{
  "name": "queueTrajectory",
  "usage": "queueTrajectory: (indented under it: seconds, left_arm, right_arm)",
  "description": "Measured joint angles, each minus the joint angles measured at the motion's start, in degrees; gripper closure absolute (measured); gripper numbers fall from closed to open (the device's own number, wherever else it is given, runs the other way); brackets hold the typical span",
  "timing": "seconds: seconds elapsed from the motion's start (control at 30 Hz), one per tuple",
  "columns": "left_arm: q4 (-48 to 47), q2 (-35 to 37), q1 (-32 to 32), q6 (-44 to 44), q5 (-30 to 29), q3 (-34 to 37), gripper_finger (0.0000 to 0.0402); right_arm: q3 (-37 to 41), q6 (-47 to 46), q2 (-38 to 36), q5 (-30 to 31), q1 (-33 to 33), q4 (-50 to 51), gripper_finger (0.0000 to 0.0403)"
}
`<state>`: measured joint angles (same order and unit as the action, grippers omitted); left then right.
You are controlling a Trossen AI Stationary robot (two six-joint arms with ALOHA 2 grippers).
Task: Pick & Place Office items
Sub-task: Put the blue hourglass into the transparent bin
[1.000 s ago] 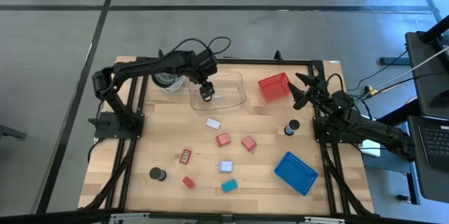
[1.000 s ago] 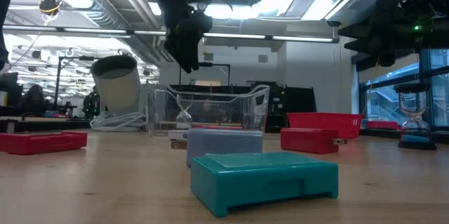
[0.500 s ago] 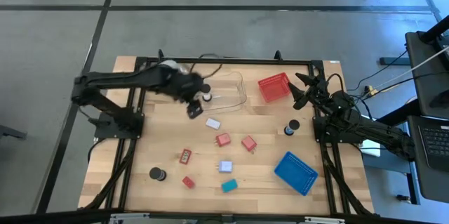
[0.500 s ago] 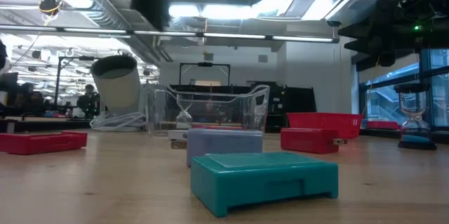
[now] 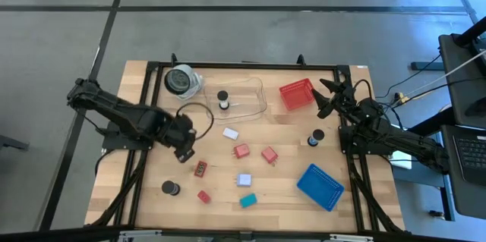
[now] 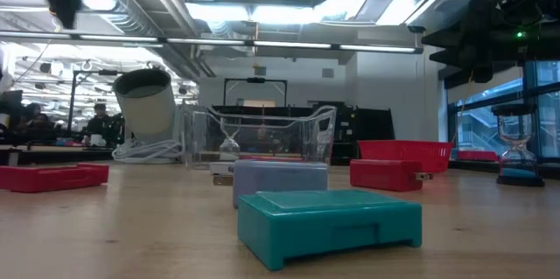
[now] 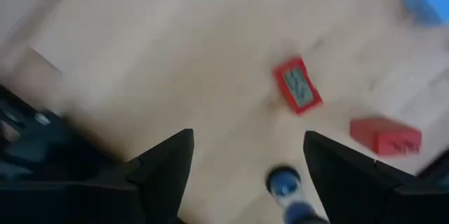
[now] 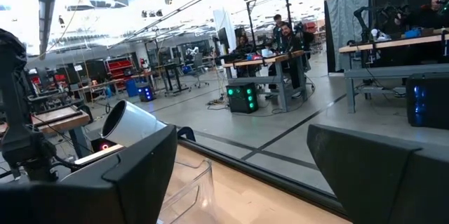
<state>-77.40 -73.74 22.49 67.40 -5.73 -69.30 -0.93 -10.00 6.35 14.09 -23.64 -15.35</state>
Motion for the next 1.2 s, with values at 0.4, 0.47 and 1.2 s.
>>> queueTrajectory:
  seconds: [0.4, 0.47, 1.2]
  left_arm:
    - [5.2, -0.2, 12.1, 16.5, 4.0, 6.7, 0.0107]
    - [8.0, -0.7, 14.3, 17.9, 4.2, 8.2, 0.0107]
    - [20.9, -7.6, 28.3, 27.0, 0.3, 10.3, 0.0057]
  right_arm:
    - [0.0, 0.0, 0.0, 0.0, 0.0, 0.0, 0.0079]
    - [0.0, 0.0, 0.0, 0.0, 0.0, 0.0, 0.0079]
    - [0.0, 0.0, 0.0, 0.0, 0.0, 0.0, 0.0079]
